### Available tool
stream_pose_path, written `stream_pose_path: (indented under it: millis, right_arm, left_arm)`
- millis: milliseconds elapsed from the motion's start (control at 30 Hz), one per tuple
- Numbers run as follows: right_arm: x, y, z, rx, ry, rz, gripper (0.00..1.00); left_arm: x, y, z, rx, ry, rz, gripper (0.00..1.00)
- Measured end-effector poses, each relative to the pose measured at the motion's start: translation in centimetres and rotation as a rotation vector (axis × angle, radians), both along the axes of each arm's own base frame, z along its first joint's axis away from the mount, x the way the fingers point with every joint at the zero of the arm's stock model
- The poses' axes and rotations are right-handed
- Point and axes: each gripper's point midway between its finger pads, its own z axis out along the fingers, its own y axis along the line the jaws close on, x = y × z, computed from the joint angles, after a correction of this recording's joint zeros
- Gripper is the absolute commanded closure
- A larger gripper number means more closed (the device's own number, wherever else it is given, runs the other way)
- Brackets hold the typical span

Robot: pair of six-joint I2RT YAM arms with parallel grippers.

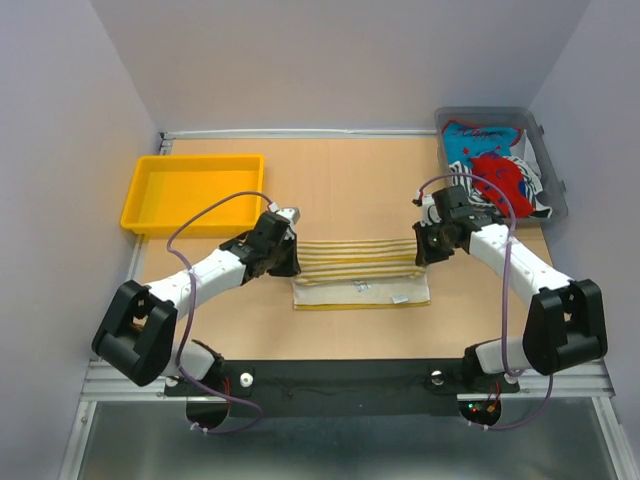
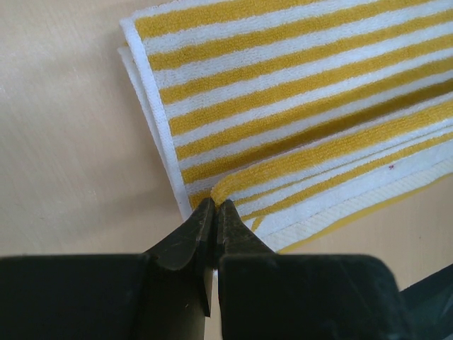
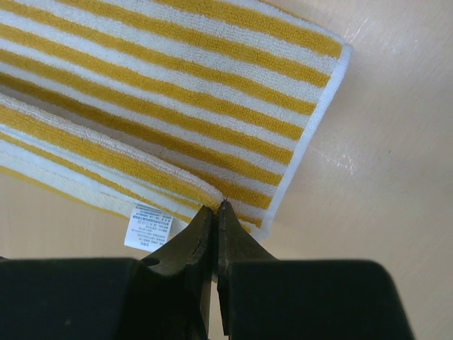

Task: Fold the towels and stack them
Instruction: Fold the towel

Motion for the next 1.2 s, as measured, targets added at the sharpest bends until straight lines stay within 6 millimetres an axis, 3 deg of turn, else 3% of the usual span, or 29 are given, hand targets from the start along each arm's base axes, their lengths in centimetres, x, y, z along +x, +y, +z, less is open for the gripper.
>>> stream_pose_path:
  millis: [233,500,633,733,900,1067,1167,1200]
  right_arm:
    - [0.6,-0.2,1.8,-0.017,-0.045,0.006,0.99]
    - [0.2,-0.3,2.2,-0.024,-0.049,0.019,0.99]
    - [0.0,-0.4,2.1,-0.027,-0.039,0.030,0.98]
    - [-0.2,-0.4,2.1,-0.027,-0.034,0.039,0.92]
    - [-0.4,0.0,1.6,-0.018,-0.012,0.064,0.76]
    - [-1.0,-0.2,0.9,-0.039,0.025,0.084,0.67]
    - [-1.2,-0.2,0.9,-0.036,0.031,0.093,0.64]
    - [-1.3,-0.1,1.1,-0.029,0.032,0.096,0.63]
  left_arm:
    - [0.1,-0.1,2.0,-0.023,-0.028,-0.001,1.00]
    - [-0.6,-0.2,3.5,-0.054,-0.040,0.004,1.00]
    - [-0.8,-0.3,3.7,-0.065,-0.033,0.008,1.00]
    - [-1.0,-0.3,3.2,-0.062,-0.017,0.012,0.99]
    - [-1.7,0.0,0.8,-0.031,0.046,0.020,0.86]
    - [-3.0,1.1,-1.7,0.023,0.115,0.035,0.50]
    - [-3.5,1.2,-1.8,0.031,0.123,0.032,0.30]
    - [-3.6,1.2,-1.5,0.025,0.119,0.029,0.28]
